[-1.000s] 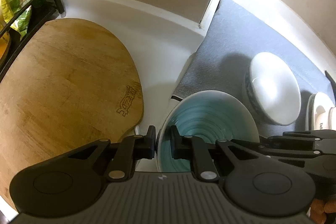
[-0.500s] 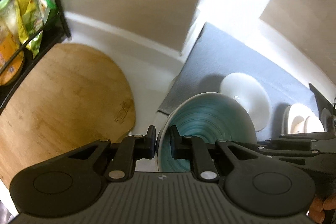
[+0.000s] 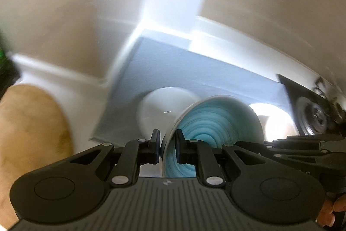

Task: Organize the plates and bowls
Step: 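Carry the blue-glazed bowl with both grippers into the cream bowl on the plates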

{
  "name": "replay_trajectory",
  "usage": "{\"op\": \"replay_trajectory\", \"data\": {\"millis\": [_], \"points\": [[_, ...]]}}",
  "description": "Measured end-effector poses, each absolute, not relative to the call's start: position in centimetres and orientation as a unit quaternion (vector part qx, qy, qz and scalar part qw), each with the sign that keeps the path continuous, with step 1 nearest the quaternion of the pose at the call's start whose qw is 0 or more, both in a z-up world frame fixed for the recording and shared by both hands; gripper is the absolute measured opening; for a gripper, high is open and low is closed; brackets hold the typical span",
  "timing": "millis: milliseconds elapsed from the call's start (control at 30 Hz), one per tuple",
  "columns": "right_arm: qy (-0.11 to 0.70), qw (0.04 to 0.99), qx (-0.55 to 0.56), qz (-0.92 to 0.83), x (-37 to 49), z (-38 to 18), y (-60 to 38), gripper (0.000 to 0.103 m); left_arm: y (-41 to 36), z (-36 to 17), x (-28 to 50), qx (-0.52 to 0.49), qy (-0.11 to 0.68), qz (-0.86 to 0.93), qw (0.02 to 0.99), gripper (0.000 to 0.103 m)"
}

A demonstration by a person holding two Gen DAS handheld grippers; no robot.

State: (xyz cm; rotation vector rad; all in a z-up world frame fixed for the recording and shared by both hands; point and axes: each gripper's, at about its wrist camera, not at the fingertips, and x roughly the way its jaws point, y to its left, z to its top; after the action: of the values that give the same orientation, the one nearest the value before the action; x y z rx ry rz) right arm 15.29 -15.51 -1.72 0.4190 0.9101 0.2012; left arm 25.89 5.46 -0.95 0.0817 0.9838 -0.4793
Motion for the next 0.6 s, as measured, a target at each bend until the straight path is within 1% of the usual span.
{"op": "replay_trajectory", "data": {"millis": [267,433,600], "points": [[0.412,0.886,0.213,0.001,10.9,-1.1,-22.9,0.010,-3.8,-1.0,25.1,0.070,0.458,-0.317,0.827,0.015],[0.415,0.883,0.213,-0.052,9.3,-1.9,-26.4,0.010,-8.7,-2.9,24.9,0.091,0.472,-0.356,0.801,0.015],[0.416,0.880,0.213,-0.087,8.4,-2.6,-28.8,0.010,-11.4,-4.5,24.6,0.106,0.488,-0.373,0.782,0.015]]}}
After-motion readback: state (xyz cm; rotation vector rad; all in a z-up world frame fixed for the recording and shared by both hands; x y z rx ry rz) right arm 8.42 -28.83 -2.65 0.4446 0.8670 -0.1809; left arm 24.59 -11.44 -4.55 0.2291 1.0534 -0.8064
